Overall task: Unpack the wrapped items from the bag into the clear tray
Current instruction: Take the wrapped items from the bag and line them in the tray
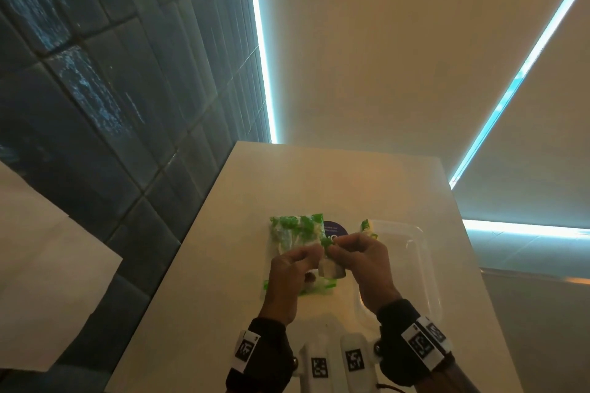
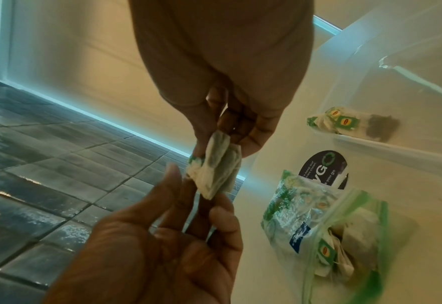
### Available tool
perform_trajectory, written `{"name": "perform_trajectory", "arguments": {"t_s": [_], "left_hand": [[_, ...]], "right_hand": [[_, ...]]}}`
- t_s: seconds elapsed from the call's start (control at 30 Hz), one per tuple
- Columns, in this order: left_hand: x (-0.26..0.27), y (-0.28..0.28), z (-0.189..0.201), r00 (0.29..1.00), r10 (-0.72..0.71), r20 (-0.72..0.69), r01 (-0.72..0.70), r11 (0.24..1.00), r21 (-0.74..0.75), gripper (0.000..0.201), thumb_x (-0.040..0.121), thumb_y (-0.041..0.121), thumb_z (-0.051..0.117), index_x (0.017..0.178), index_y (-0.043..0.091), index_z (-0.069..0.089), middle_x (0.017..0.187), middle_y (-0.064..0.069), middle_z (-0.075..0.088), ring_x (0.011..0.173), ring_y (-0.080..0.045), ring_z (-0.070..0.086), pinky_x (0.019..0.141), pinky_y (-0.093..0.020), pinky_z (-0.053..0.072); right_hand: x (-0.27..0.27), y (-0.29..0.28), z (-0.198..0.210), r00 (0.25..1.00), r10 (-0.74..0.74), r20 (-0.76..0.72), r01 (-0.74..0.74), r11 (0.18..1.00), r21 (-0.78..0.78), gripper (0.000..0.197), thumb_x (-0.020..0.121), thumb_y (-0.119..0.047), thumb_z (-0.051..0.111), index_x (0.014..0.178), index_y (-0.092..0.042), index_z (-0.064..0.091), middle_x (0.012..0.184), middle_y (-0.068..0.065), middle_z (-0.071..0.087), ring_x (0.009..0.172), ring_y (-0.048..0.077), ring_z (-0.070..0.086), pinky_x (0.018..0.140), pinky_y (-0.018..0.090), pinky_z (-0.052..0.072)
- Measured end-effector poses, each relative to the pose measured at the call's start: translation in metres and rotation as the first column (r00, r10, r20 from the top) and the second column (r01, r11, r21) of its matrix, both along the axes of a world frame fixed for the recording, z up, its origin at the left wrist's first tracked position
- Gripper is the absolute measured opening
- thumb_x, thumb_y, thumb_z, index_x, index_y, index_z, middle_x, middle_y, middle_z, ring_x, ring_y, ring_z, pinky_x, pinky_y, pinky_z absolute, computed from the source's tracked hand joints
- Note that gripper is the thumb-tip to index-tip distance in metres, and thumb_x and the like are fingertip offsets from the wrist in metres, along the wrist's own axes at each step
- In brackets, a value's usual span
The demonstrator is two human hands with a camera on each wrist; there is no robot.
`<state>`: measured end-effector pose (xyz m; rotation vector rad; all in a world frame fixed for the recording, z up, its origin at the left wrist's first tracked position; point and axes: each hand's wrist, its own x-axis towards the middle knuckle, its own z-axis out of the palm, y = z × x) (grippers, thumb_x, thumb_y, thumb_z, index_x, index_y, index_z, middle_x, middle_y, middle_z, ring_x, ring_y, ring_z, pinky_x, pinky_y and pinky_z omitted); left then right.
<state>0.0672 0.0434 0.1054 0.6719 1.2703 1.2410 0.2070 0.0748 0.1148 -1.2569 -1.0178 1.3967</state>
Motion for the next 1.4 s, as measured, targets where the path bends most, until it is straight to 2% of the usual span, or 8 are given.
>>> {"name": "perform_trajectory", "arguments": {"t_s": [0.17,0.4,0.57,0.8,0.97,1.1,1.27,1.4], "left_hand": [[0.0,0.003,-0.003,0.988,0.042,-0.148,-0.037,0.998,0.041,0.009,0.079,0.009,0.076,0.087,0.013,0.076,0.078,-0.002,0.075,0.057,-0.001,0.063,0.046,-0.014,0.044],[0.001,0.008,-0.018,0.974,0.113,-0.195,-0.113,0.994,0.011,0.009,0.08,0.01,0.076,0.088,0.011,0.077,0.08,-0.005,0.075,0.065,-0.011,0.062,0.051,-0.022,0.047],[0.012,0.011,-0.029,0.976,0.026,-0.214,-0.032,0.999,-0.024,0.008,0.079,0.012,0.077,0.087,0.014,0.078,0.087,-0.005,0.075,0.08,-0.02,0.067,0.061,-0.027,0.051],[0.014,0.018,-0.047,0.929,-0.077,-0.363,0.072,0.997,-0.027,0.022,0.08,0.015,0.077,0.1,0.024,0.076,0.093,0.002,0.074,0.083,-0.009,0.067,0.069,-0.023,0.054],[-0.011,0.009,-0.083,0.677,-0.218,-0.703,0.103,0.974,-0.202,0.018,0.08,0.012,0.072,0.096,0.019,0.076,0.096,0.002,0.074,0.087,-0.013,0.067,0.076,-0.019,0.05],[-0.02,0.002,-0.115,0.402,-0.434,-0.806,0.187,0.901,-0.392,0.029,0.083,0.023,0.067,0.111,0.027,0.069,0.131,0.007,0.058,0.122,-0.014,0.054,0.104,-0.027,0.043],[-0.021,0.0,-0.131,0.232,-0.578,-0.782,0.265,0.811,-0.521,0.042,0.086,0.028,0.057,0.128,0.03,0.059,0.143,0.006,0.045,0.128,-0.016,0.047,0.106,-0.03,0.041],[-0.019,0.005,-0.129,0.21,-0.595,-0.776,0.275,0.797,-0.537,0.039,0.087,0.026,0.056,0.125,0.028,0.062,0.142,0.007,0.047,0.126,-0.017,0.049,0.104,-0.03,0.042]], "right_hand": [[0.002,-0.002,-0.007,0.997,0.07,-0.045,-0.072,0.997,-0.038,0.021,0.082,-0.002,0.07,0.103,0.0,0.068,0.093,0.022,0.07,0.087,0.031,0.07,0.074,0.035,0.06],[0.015,-0.005,-0.02,0.943,0.332,0.009,-0.326,0.931,-0.166,0.022,0.084,-0.021,0.072,0.097,-0.003,0.071,0.091,0.014,0.074,0.084,0.03,0.07,0.072,0.038,0.056],[0.027,-0.005,-0.031,0.96,0.277,0.044,-0.266,0.948,-0.174,0.017,0.086,-0.012,0.07,0.092,0.004,0.069,0.079,0.014,0.069,0.063,0.019,0.06,0.054,0.027,0.05],[0.069,0.017,-0.061,0.997,0.042,0.069,-0.027,0.979,-0.201,0.013,0.084,-0.008,0.07,0.093,0.001,0.072,0.084,0.02,0.069,0.066,0.024,0.055,0.056,0.031,0.046],[0.107,0.044,-0.106,0.969,-0.126,0.211,0.194,0.92,-0.34,0.012,0.078,-0.006,0.072,0.09,-0.004,0.072,0.078,0.013,0.065,0.063,0.022,0.049,0.055,0.033,0.042],[0.103,0.056,-0.14,0.954,-0.047,0.297,0.175,0.89,-0.421,0.012,0.076,-0.008,0.074,0.088,-0.01,0.074,0.083,0.012,0.068,0.065,0.022,0.052,0.059,0.034,0.047],[0.089,0.073,-0.153,0.913,0.037,0.406,0.149,0.897,-0.416,0.014,0.081,-0.016,0.072,0.095,-0.015,0.073,0.089,0.006,0.071,0.079,0.022,0.065,0.062,0.031,0.054],[0.081,0.08,-0.159,0.854,0.031,0.519,0.178,0.921,-0.347,0.017,0.076,-0.023,0.076,0.089,-0.023,0.065,0.093,0.003,0.071,0.084,0.022,0.067,0.081,0.045,0.058]]}}
